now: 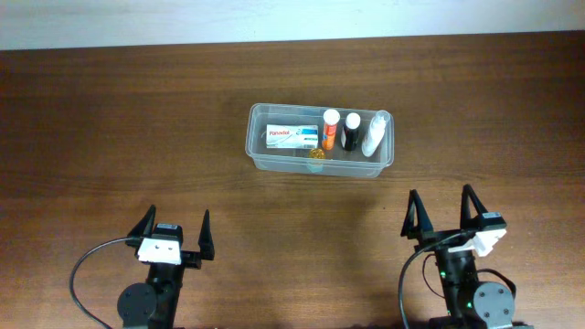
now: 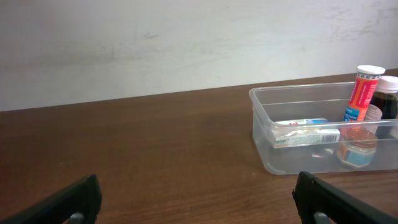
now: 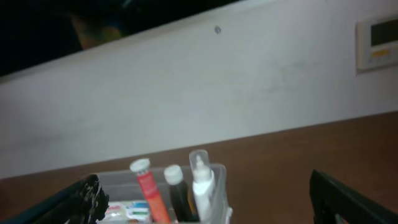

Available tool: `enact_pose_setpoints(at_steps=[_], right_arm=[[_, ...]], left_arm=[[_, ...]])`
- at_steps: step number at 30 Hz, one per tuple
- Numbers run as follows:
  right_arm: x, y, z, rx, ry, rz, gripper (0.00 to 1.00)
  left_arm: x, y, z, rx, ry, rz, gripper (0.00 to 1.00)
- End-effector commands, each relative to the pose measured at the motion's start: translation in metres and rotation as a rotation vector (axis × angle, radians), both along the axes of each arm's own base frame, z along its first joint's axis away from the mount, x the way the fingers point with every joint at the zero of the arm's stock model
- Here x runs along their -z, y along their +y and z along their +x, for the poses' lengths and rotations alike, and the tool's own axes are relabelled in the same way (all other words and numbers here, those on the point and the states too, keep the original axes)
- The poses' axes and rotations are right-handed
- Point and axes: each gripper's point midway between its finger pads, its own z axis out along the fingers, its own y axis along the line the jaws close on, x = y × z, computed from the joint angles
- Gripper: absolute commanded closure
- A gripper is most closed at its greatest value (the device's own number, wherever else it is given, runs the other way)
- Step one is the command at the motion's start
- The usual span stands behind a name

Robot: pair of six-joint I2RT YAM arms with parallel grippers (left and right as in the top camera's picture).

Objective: Pack container

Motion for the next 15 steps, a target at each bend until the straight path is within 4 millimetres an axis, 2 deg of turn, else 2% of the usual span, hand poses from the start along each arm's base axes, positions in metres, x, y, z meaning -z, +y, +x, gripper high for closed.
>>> enact_pose_setpoints(at_steps=[1, 6, 10, 14, 15], right_arm=[[0.014, 0.0, 0.002, -0.006, 0.018, -0.02, 0.02], [0.034, 0.002, 0.005, -0.014, 0.074, -0.032, 0.02], [0.045, 0.007, 0.005, -0.036, 0.108, -0.113, 0.01], [0.066, 0.006, 0.004, -0.039, 0.193, -0.124, 0.02], [0.065, 0.007, 0.004, -0.043, 0.191, -0.124, 0.02]], left_arm=[[0.001, -0.002, 0.0, 0.013, -0.003, 0.011, 0.01], [0.001, -0.002, 0.0, 0.013, -0.003, 0.011, 0.01], [0.001, -0.002, 0.0, 0.013, -0.003, 0.011, 0.01], [0.001, -0.002, 0.0, 0.013, -0.003, 0.011, 0.01], [0.001, -0.002, 0.0, 0.013, -0.003, 0.011, 0.01]])
